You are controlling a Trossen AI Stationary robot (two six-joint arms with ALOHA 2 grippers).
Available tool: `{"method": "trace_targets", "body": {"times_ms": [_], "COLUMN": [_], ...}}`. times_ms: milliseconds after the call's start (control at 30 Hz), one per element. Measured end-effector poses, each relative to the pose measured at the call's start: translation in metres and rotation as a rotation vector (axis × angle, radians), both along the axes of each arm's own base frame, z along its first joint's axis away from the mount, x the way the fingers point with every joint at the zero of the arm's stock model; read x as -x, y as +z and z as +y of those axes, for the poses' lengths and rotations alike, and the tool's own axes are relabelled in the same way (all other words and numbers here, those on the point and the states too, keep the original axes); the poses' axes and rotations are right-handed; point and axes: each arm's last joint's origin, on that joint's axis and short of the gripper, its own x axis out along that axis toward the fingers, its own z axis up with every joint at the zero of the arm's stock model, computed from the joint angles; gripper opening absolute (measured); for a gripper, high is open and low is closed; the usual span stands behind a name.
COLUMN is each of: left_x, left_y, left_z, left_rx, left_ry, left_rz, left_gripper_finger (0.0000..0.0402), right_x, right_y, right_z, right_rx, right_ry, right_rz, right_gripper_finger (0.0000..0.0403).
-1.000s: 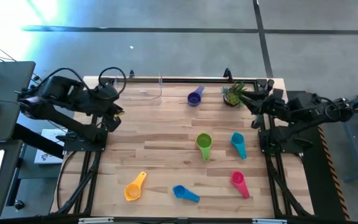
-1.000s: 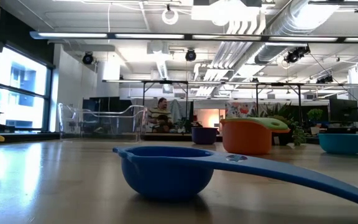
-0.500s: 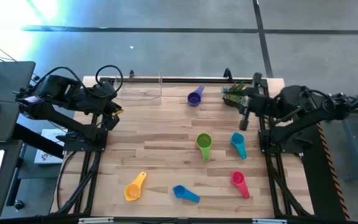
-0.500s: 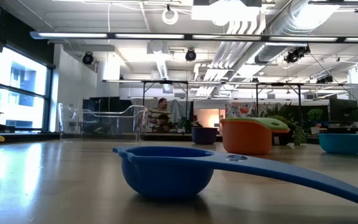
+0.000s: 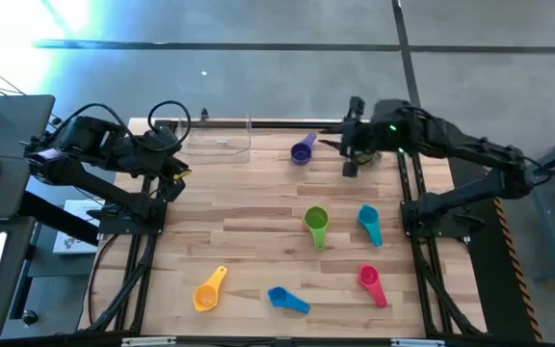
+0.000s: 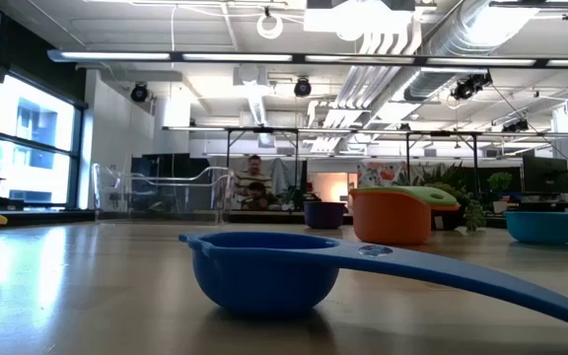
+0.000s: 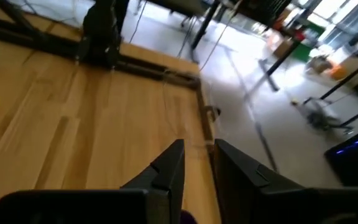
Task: Nest measuring cups in basket
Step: Stack the dark blue measuring cup on top of the green measuring cup
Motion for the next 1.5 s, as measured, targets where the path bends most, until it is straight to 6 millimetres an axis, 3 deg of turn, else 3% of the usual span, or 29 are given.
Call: {"method": "trace_targets", "body": {"times_ms": [367,700,1100,1500], "left_x": [0.000,0.000,0.002,0.002], "left_y": [0.000,0.002,0.003,0.003], "left_z": [0.001,0.009,0.028,0.035], "left_rx": [-0.032,-0.182,-0.318,-0.323], "left_ry": [0.007,0.107,0.199,0.238], "left_rz": [-0.001,-0.011,0.045,0.061], "left_gripper_finger": [0.0062,0.0062,0.0062,0.0062], "right_x": [-0.032,-0.072,-0.100,-0.107], "right_y": [-0.048,-0.113,-0.180,-0.219], "right_z": [-0.064,-0.102,-0.120,-0.131], "right_rx": [-0.156,-0.218,-0.311,-0.259], "right_ry": [-0.033,-0.021,0.062,0.077], "right_rz": [0.182,0.379,0.559,0.708], "right_gripper_finger": [0.0086,0.0119,0.0119,0.0119]}}
